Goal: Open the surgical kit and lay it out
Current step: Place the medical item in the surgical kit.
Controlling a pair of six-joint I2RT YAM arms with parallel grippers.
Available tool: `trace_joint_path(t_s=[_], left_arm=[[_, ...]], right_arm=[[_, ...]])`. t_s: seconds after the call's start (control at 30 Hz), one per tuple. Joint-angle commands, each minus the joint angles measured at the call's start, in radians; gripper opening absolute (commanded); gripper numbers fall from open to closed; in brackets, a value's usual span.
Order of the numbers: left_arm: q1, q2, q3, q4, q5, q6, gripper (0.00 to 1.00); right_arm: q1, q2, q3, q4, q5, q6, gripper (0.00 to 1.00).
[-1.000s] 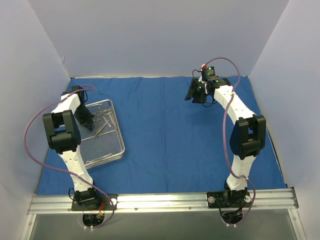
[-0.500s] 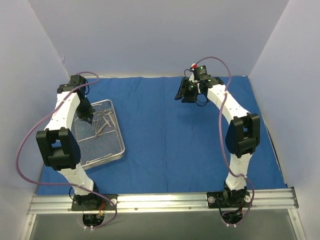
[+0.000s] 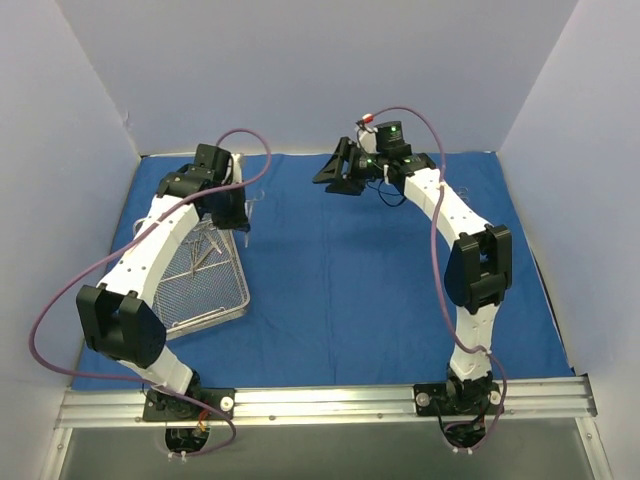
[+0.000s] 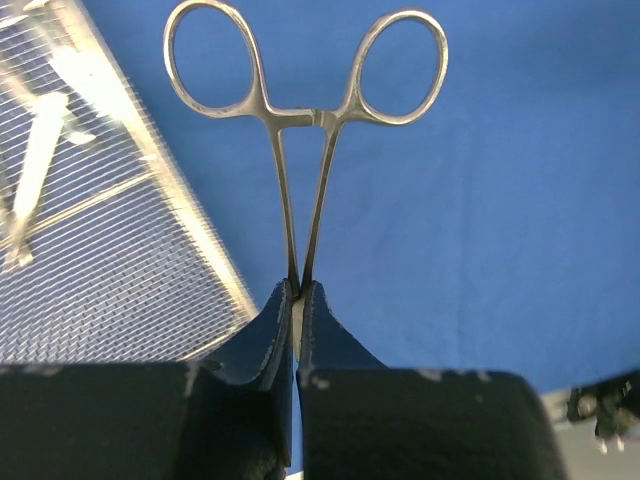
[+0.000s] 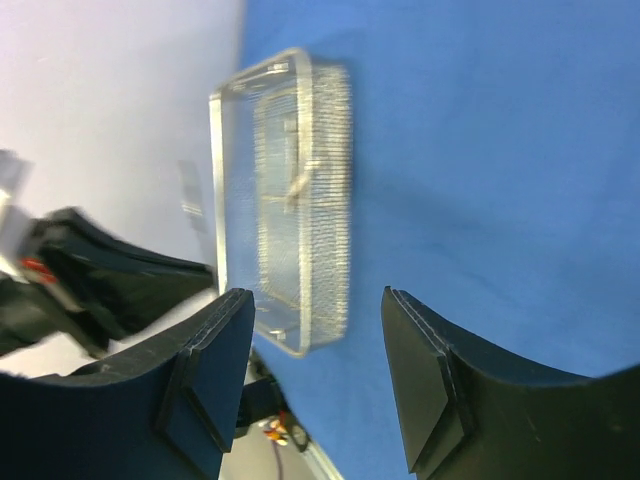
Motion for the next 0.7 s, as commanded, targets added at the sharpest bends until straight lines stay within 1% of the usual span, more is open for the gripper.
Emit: trace_joint_path(t_s=[0.0,0.1,0.17,0.37,0.67], left_arm=[[-0.032,-0.006,0.031,0.089,0.090,0.033,0.02],[-0.057,0.016,0.076,0.089,0.114,0.043,0.02],[-0.069,0.042,0.100,0.080,0.115,0.046,0.02],[-0.092,0.098,0.176,0.063,0.129,0.027,0.02],[-0.112,0.134,0.216,0.075,0.160,0.009,0.02]], right_arm=[[0.057,-0.008,0.060,0.101,-0.062,0.072,0.54],[0.094,0.010,0.085,0.114,-0.053,0.088,0.53],[0.114,0.023,0.108,0.086,-0.039,0.073,0.52],[0.131,0.033,0.115,0.070,-0.035,0.063,0.50],[0.159,0.070,0.164,0.007,-0.013,0.027,0.49]])
